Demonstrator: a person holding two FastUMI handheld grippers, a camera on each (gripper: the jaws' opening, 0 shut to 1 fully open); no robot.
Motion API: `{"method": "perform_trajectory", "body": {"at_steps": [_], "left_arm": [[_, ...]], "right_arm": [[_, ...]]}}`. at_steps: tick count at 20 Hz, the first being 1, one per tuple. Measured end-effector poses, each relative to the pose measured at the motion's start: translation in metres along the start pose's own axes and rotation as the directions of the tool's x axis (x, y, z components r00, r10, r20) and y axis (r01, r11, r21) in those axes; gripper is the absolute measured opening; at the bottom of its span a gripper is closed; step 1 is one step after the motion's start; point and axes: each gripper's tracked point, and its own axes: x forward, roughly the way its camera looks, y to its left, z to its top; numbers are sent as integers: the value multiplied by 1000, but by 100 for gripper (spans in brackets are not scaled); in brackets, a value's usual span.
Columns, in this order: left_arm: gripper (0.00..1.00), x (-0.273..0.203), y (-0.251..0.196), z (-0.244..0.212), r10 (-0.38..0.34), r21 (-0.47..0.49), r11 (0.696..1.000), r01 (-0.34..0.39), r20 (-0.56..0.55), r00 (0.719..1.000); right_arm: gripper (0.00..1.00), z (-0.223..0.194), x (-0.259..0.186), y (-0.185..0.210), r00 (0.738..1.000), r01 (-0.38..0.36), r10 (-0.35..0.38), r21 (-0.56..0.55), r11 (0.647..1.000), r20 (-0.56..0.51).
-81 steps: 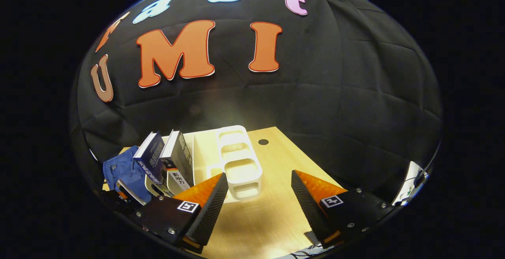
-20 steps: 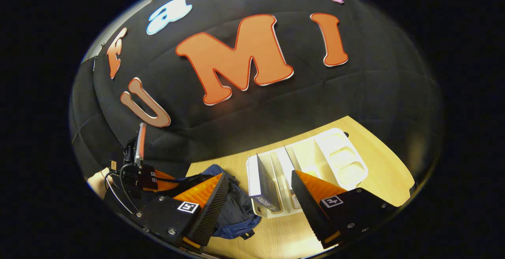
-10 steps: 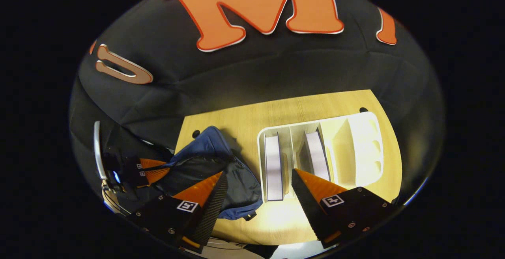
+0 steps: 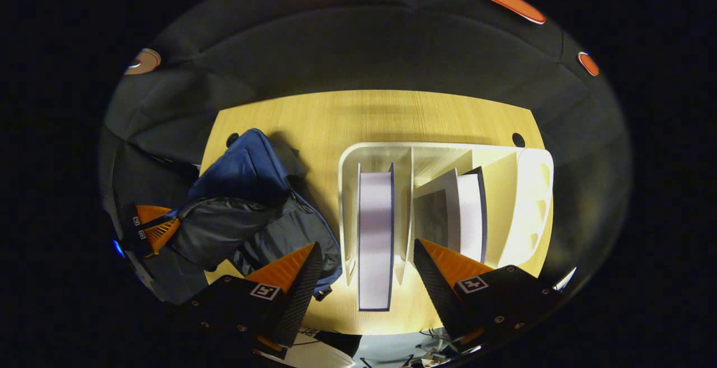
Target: Open the schoolbag, grab two books from the bookshelf and put them into the schoolbag.
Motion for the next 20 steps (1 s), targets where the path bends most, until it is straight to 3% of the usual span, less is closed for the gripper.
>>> {"method": "perform_trajectory", "body": {"at_steps": [4, 8, 10, 15, 20], "left_arm": [[0, 7, 4, -5, -10, -12, 1000, 10, -7, 1000], [1, 7, 4, -6, -11, -16, 1000, 11, -10, 1000], [0, 7, 3, -4, -13, -16, 1000, 13, -12, 1000], [0, 5, 3, -3, -1, -24, 1000, 1, -15, 1000], [1, -4, 0, 6, 21, -13, 1000, -21, -1, 1000]], "right_arm": [[98, -2, 16, 4, 999, 1, -2, -14, 1000, -44], [36, -6, 19, 0, 996, 29, -32, -41, 999, -78], [31, -8, 19, -1, 997, 31, -35, -47, 998, -71], [30, -3, 4, -1, 999, 17, -17, -2, 1000, -31], [30, 15, -52, -7, 994, -28, 19, 86, 996, 104]]}}
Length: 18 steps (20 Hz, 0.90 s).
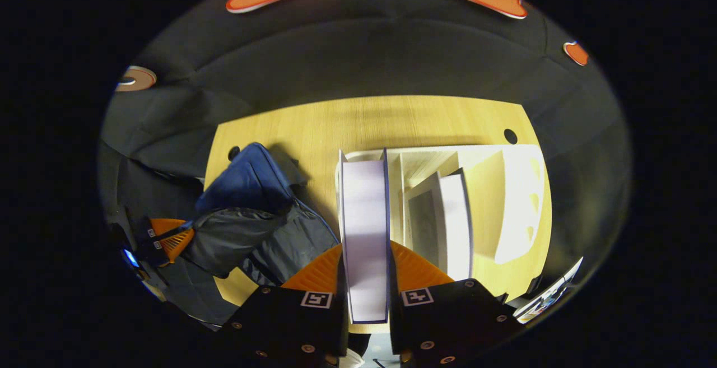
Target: Open the schoolbag, grab two books from the bookshelf and put them into the schoolbag.
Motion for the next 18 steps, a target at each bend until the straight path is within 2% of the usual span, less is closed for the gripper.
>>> {"method": "perform_trajectory", "body": {"at_steps": [4, 10, 14, 18], "left_arm": [[0, -8, -4, 7, 8, 20, 1000, -8, -4, 1000], [0, -16, -8, 19, 24, 45, 999, -24, -9, 1000], [0, -22, -7, 22, 50, 46, 998, -50, -4, 999], [0, -30, -7, 29, 80, 53, 995, -81, 18, 997]], "right_arm": [[30, 13, -62, -10, 987, -45, 34, 64, 997, 154], [30, 0, -138, -19, 924, -200, 131, 162, 966, 359], [30, -41, -140, -1, 887, -343, 227, 245, 907, 402], [29, -84, -113, 21, 854, -465, 317, 333, 820, 413]]}}
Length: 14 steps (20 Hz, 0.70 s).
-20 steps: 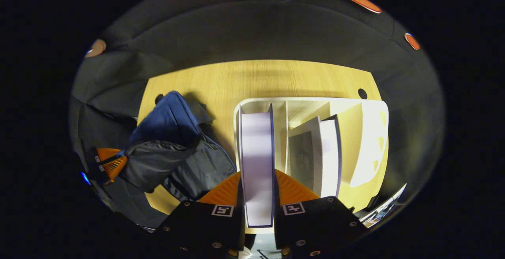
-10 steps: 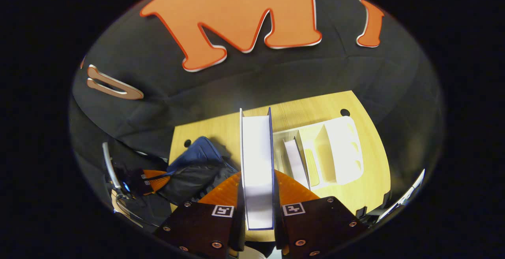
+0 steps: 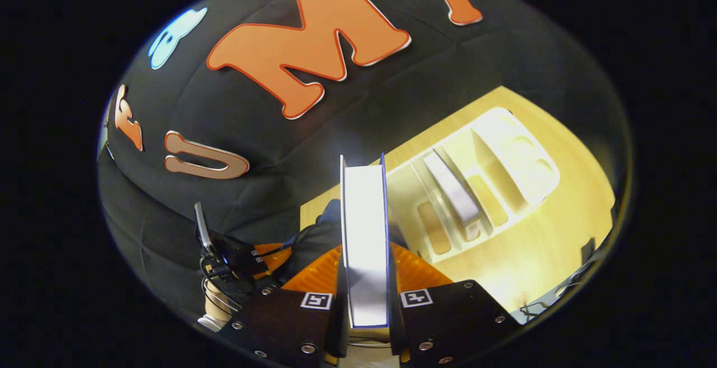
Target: Open the schoolbag, grab two books from the bookshelf and put them into the schoolbag.
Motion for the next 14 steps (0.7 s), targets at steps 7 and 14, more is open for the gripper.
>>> {"method": "perform_trajectory", "body": {"at_steps": [7, 14], "left_arm": [[0, -8, -7, 9, 16, 22, 1000, -16, 0, 1000], [0, -15, -18, 20, 26, 59, 998, -27, 6, 1000]], "right_arm": [[30, -92, 54, -5, 991, -114, 125, 195, 974, -47], [30, -128, 119, 1, 990, -117, 132, 247, 962, -42]]}}
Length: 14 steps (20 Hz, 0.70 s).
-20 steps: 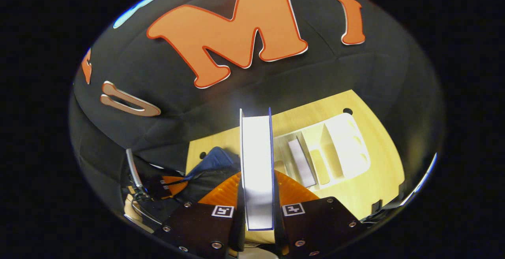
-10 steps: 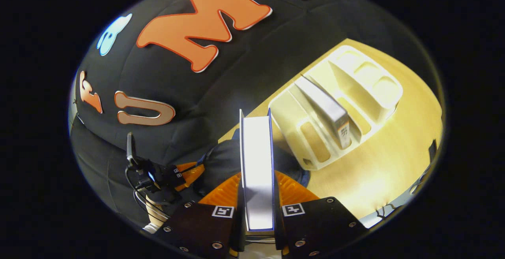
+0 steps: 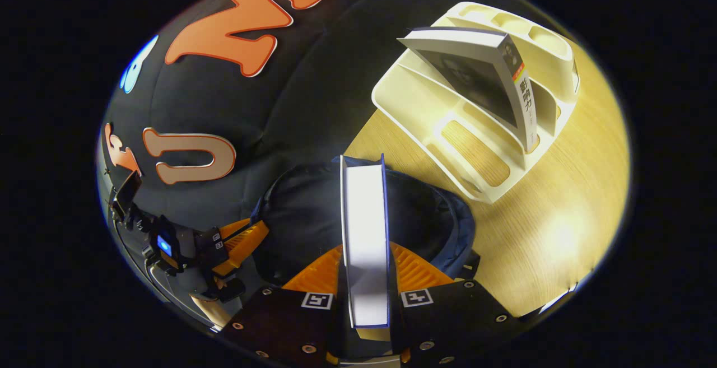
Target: Open the schoolbag, grab two books from the bookshelf and put them into the schoolbag.
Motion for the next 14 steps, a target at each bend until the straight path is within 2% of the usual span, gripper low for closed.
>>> {"method": "perform_trajectory", "body": {"at_steps": [7, 10, 14], "left_arm": [[0, -2, -6, 9, -7, 39, 999, 6, 11, 1000], [0, -4, -11, 14, -16, 31, 999, 15, 22, 1000], [0, -1, -7, 11, -8, 36, 999, 7, 13, 1000]], "right_arm": [[30, -21, 74, 1, 999, -6, 9, 87, 996, -32], [30, -26, 96, -1, 999, 27, -25, 65, 998, -30], [30, -33, 103, 3, 999, 27, -27, 0, 1000, -32]]}}
